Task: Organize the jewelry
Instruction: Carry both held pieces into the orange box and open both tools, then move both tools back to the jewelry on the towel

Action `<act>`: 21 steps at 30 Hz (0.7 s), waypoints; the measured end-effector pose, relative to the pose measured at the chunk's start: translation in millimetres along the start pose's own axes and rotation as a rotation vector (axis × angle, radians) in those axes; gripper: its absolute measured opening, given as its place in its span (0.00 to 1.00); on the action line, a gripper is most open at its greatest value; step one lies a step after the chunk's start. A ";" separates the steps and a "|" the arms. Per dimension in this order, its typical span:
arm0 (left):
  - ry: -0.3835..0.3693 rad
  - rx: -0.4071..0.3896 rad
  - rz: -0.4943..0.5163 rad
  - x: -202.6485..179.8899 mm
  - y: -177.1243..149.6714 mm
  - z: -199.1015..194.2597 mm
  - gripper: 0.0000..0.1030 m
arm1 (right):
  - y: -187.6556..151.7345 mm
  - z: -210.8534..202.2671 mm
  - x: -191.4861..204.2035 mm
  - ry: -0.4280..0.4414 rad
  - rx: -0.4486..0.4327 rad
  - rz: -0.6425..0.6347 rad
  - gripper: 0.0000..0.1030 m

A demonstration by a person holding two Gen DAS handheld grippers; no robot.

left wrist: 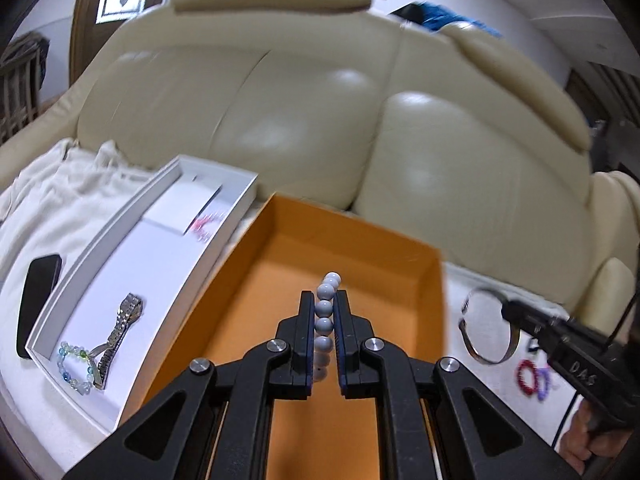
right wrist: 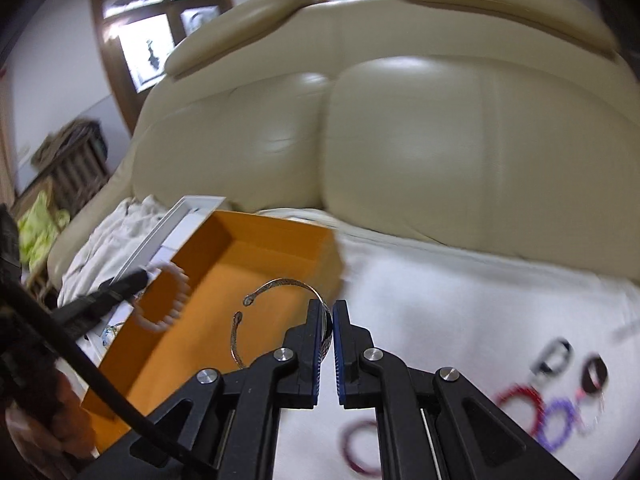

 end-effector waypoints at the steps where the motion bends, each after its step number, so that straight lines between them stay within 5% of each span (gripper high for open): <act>1: 0.016 0.005 0.000 8.9 -4.4 3.9 0.09 | 4.4 8.3 11.1 -0.003 0.014 -0.017 0.06; 12: 0.127 0.164 -0.137 47.7 -14.1 63.6 0.10 | 14.4 97.6 53.9 -0.097 0.200 -0.141 0.09; 14: 0.144 0.178 -0.141 49.0 -15.3 71.6 0.14 | 14.7 106.7 57.2 -0.089 0.224 -0.135 0.19; 17: 0.131 0.157 -0.140 45.9 -11.3 66.8 0.29 | 18.8 98.5 56.0 -0.068 0.198 -0.113 0.33; 21: 0.131 0.123 -0.125 40.7 -3.7 58.8 0.29 | 29.2 59.2 37.3 -0.042 0.089 -0.067 0.33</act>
Point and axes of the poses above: each gripper's, at about its wrist camera, not at the fingertips, and z roughly the way its jaws point, x to its left, y to its top, the point moved 7 cm from there along z, roughly the way its jaws point, and after that the axes turned 5 degrees about -y, right-handed, at the moved point
